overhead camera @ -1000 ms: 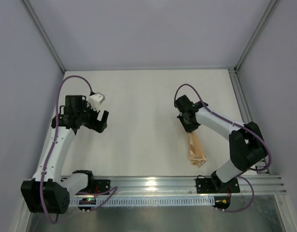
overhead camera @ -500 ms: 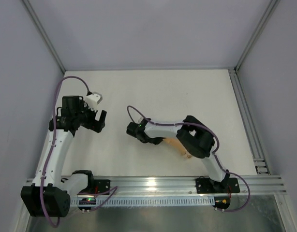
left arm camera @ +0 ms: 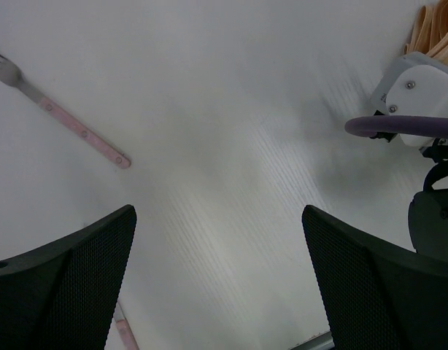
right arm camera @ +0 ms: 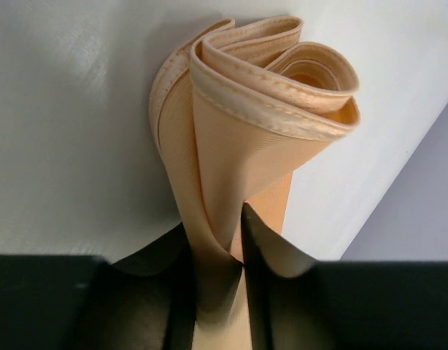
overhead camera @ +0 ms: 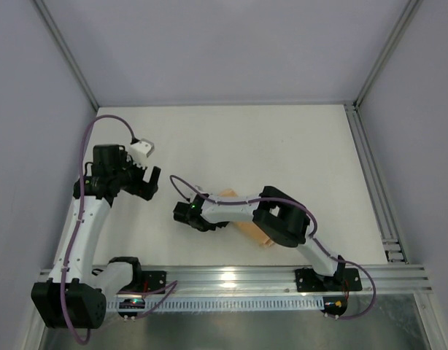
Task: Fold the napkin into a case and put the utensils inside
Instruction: Turn over the smaller rectangle-folded napkin at the center of the board.
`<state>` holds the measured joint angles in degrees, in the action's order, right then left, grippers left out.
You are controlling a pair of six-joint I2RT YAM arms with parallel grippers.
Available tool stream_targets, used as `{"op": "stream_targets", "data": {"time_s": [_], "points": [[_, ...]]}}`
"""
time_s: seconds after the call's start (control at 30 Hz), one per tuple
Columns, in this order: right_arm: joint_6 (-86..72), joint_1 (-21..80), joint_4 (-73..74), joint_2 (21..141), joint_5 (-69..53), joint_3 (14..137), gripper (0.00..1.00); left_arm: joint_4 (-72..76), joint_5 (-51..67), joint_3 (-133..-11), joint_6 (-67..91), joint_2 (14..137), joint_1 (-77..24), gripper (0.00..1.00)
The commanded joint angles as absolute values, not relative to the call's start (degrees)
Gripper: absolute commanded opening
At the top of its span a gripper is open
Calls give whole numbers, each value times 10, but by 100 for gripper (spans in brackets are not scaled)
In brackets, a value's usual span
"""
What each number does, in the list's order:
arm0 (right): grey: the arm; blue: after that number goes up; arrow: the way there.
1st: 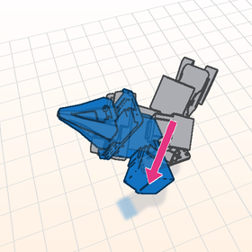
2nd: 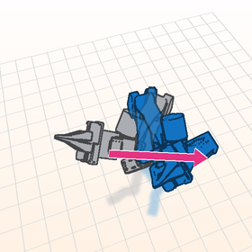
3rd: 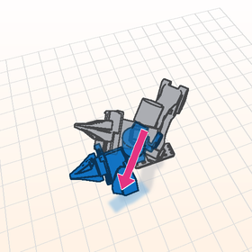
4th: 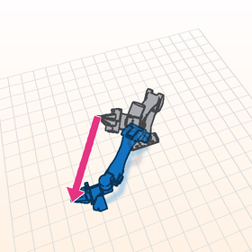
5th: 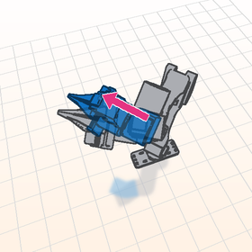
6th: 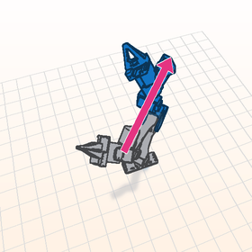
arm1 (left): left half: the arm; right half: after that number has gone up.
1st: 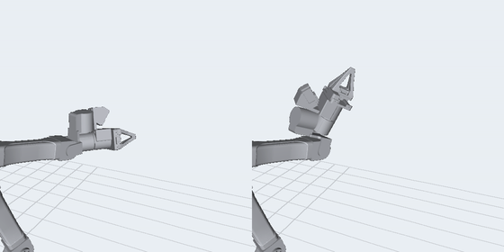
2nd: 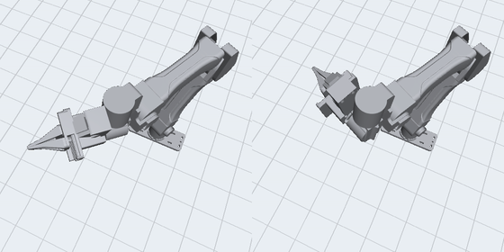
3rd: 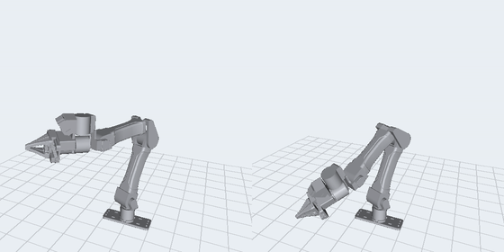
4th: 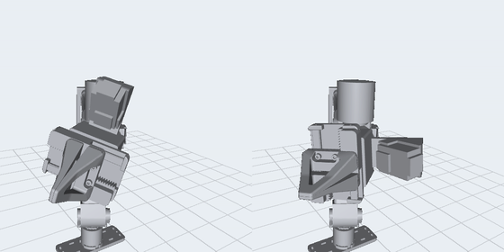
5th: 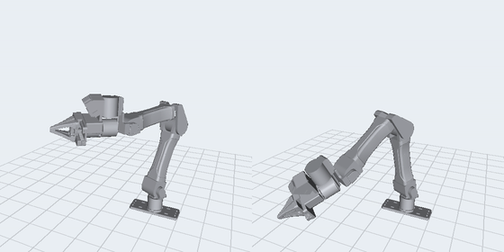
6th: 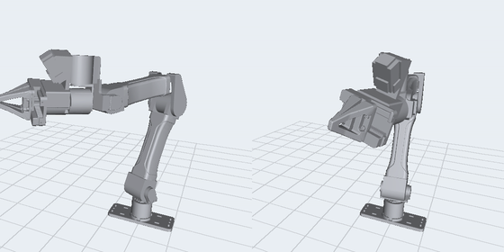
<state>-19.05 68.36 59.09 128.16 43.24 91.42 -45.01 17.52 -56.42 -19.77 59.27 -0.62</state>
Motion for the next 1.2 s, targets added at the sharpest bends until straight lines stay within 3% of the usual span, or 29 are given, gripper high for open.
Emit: {"op": "stream_targets", "data": {"time_s": [0.0,0.07,0.23,0.4,0.53,0.6,0.8,0.9,0.97,1.17], "points": [[-230,704,455,1279,313,925,35,-441,179,-570,-200,590,0,98],[-228,720,440,1270,300,929,51,-440,178,-570,-201,590,17,98],[-216,751,430,1243,287,938,73,-442,180,-574,-203,590,20,98],[-200,775,427,1179,277,919,85,-445,183,-577,-206,588,22,98],[-205,790,432,1100,272,870,85,-447,183,-579,-207,587,25,98],[-231,782,433,1055,279,808,83,-446,182,-578,-208,587,27,98],[-304,709,385,888,244,603,51,-442,222,-582,-202,593,30,97],[-336,660,318,807,208,510,44,-463,262,-602,-199,609,26,86],[-355,622,268,760,192,468,38,-463,241,-606,-196,624,-9,82],[-406,588,233,715,164,368,24,-429,175,-630,-184,700,-184,86]]}}
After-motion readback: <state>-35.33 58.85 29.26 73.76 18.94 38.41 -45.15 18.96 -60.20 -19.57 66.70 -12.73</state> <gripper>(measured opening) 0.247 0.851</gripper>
